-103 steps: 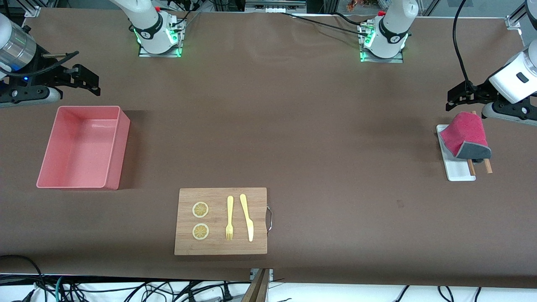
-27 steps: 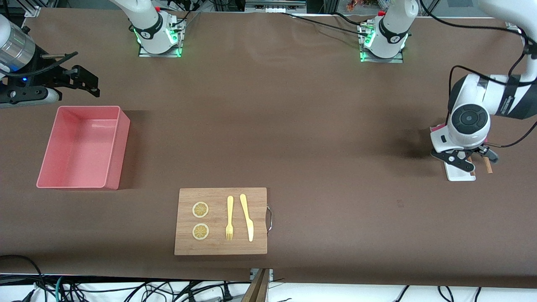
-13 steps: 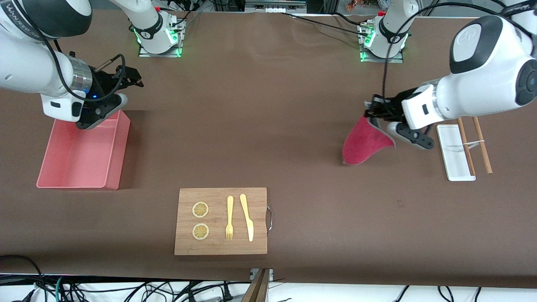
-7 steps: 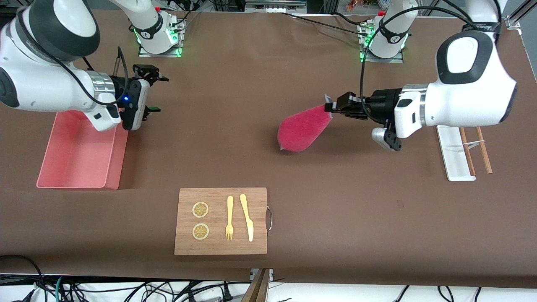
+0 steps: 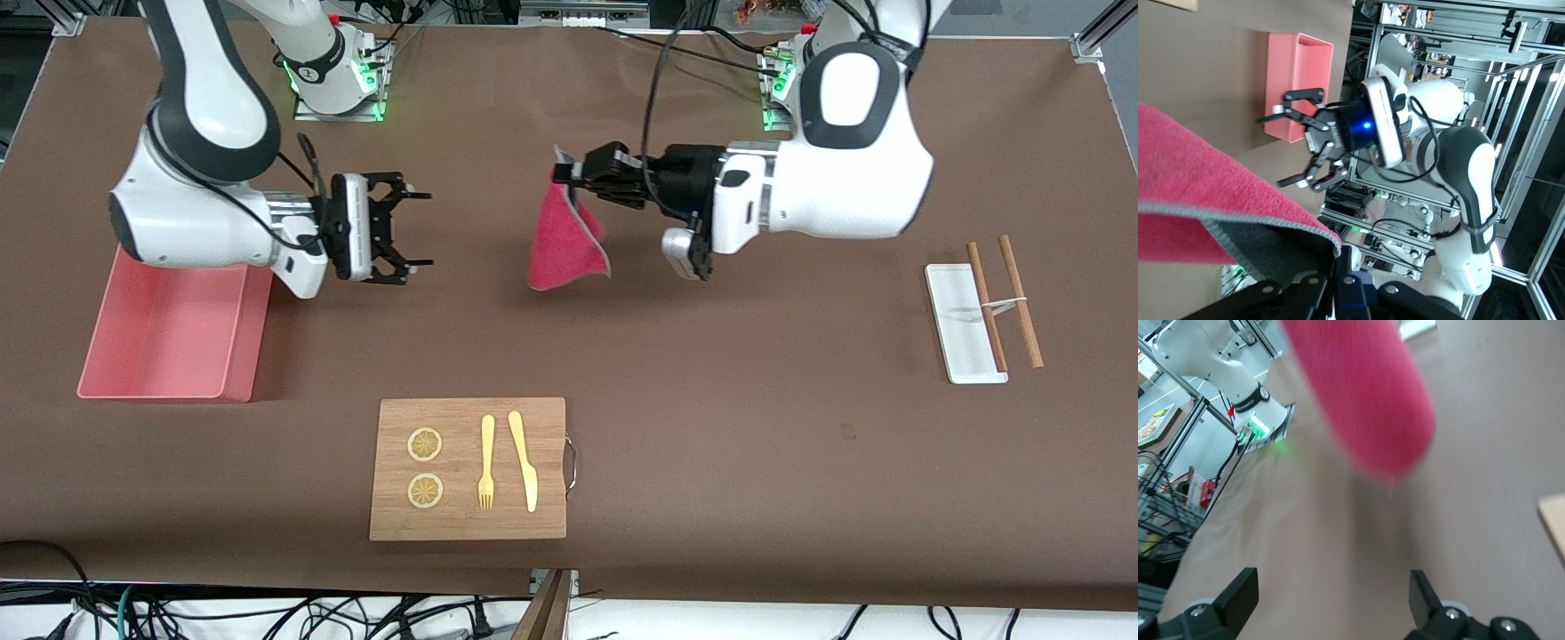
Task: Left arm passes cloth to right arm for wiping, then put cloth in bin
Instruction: 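Grasp the hanging cloth with the right gripper beside the left gripper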
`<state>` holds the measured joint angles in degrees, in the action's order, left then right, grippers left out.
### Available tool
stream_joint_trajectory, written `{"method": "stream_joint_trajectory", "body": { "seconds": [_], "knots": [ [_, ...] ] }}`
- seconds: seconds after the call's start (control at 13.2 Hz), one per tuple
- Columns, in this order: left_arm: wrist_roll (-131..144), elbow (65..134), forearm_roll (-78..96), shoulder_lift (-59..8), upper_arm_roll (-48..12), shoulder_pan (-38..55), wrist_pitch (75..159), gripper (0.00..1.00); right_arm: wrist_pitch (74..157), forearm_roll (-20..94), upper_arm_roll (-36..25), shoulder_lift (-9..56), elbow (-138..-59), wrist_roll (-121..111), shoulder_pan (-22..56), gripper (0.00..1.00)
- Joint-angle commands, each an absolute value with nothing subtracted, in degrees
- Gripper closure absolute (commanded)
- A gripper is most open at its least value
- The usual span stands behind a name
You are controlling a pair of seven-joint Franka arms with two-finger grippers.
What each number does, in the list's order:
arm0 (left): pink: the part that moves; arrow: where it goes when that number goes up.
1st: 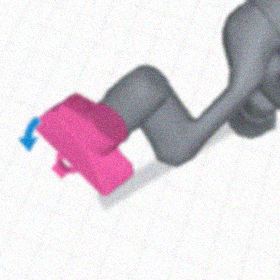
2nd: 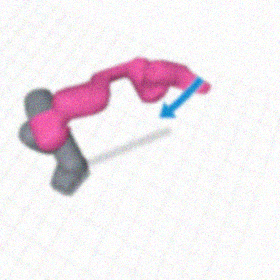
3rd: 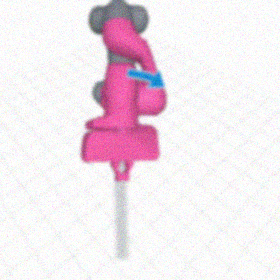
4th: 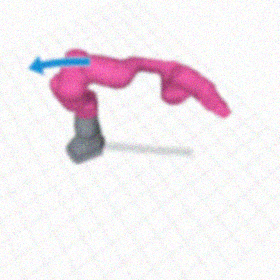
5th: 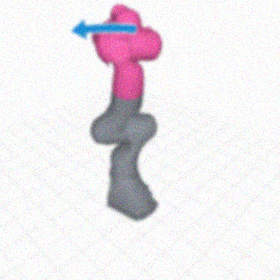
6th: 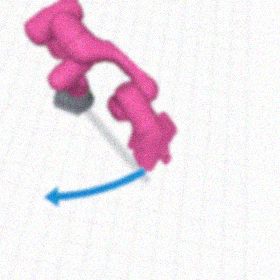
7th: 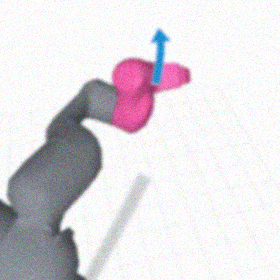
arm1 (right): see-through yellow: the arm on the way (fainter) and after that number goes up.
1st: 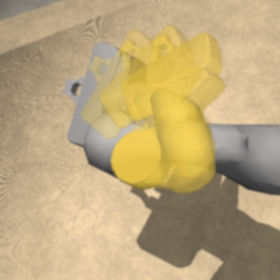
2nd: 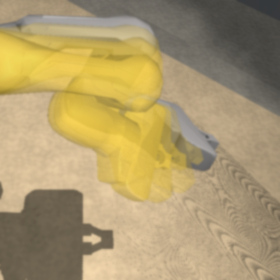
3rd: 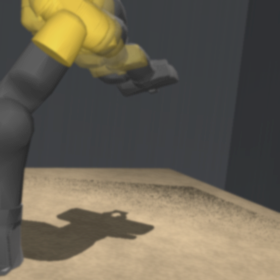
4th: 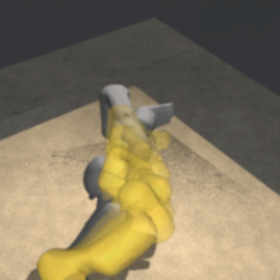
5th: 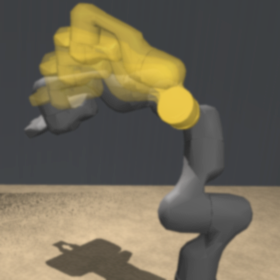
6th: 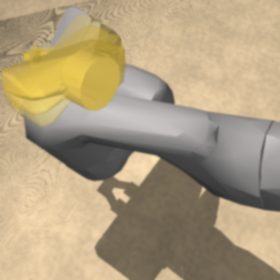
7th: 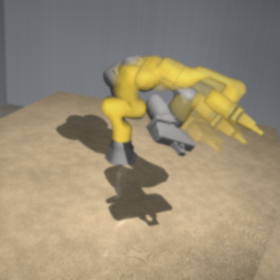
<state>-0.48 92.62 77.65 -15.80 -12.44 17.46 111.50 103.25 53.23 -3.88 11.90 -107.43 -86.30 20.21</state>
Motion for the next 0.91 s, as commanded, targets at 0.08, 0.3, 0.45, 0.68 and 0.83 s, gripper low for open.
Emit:
{"method": "stream_joint_trajectory", "body": {
  "seconds": [0.08, 0.3, 0.45, 0.68, 0.83],
  "knots": [
    [0.3, 90.9, 83.8, -17.0, -12.0, 24.7, 122.4, 1.0, 106.6, 59.1, -4.0, 12.0, -105.9, -88.5, 23.5, 0.0],
    [0.2, 90.9, 83.7, -17.0, -11.9, 25.8, 124.4, 1.0, 110.0, 60.0, -4.0, 11.9, -105.9, -88.0, 26.0, 0.0],
    [0.2, 90.9, 83.7, -17.0, -11.9, 25.8, 124.4, 1.0, 109.7, 60.3, -4.0, 12.0, -106.1, -86.3, 26.5, 0.0],
    [0.2, 90.9, 83.7, -17.0, -11.9, 25.8, 124.4, 1.0, 110.7, 60.1, -4.0, 12.0, -106.0, -83.6, 27.2, 0.08],
    [0.2, 90.9, 83.7, -17.0, -11.9, 25.8, 124.4, 1.0, 111.4, 60.1, -4.0, 12.0, -105.9, -83.3, 27.2, 0.53]
  ]
}}
